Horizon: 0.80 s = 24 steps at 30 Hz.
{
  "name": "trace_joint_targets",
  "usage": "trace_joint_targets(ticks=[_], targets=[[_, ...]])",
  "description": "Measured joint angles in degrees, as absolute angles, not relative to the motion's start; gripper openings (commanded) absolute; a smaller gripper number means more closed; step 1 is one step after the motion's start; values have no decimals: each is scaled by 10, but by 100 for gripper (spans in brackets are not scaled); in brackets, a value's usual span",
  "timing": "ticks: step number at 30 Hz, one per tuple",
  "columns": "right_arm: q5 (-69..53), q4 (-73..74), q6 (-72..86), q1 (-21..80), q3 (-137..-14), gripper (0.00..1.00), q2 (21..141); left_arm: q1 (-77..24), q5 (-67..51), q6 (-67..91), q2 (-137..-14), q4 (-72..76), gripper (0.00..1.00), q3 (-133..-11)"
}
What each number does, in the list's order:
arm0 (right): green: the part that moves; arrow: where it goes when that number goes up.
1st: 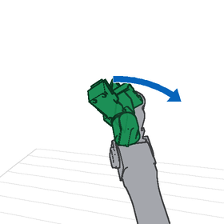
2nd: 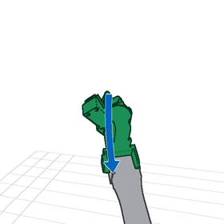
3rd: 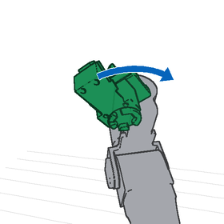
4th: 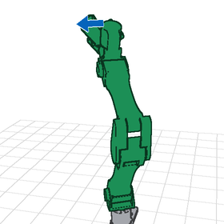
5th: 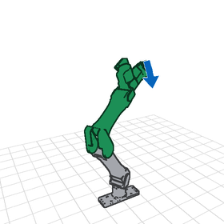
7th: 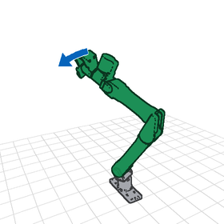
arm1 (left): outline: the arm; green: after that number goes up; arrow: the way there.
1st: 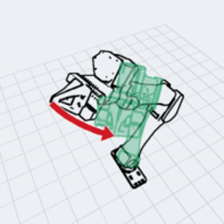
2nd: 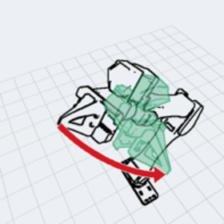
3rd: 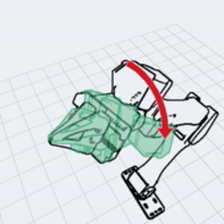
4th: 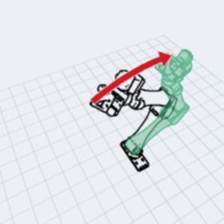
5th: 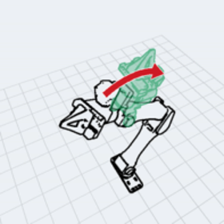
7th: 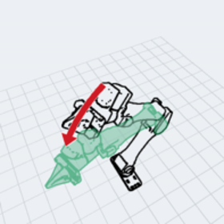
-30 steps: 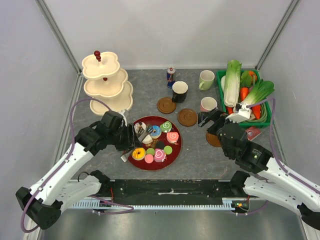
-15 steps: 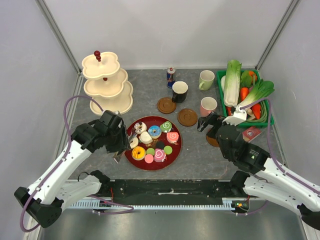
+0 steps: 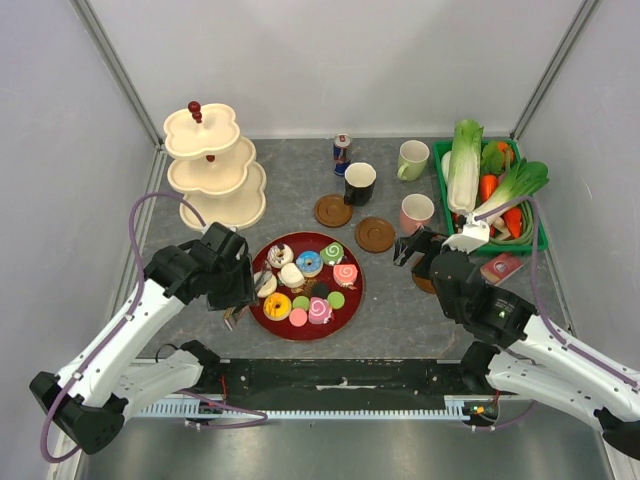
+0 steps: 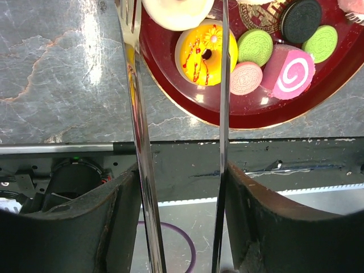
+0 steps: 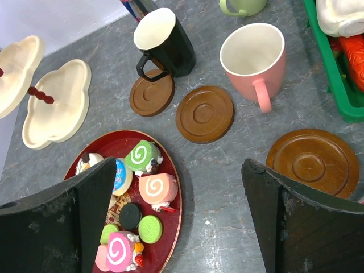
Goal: Serve the afternoon tea
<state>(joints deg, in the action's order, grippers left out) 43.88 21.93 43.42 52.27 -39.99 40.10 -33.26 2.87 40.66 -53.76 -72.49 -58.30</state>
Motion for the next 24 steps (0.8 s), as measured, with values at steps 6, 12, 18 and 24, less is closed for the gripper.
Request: trace_joint_targets(ticks=[6,12,18,24], targets=[[439,220,434,523,-398,98,402,-332,23,406,-545,-731,63,-579],[440,220,434,523,-394,98,402,-333,-4,406,-554,-723,63,-563],[441,220,434,523,-387,98,401,-332,-4,407,-564,-721,63,-557],[446,220,435,523,-383,98,398,-333,3,406,-564,-723,64,-557]])
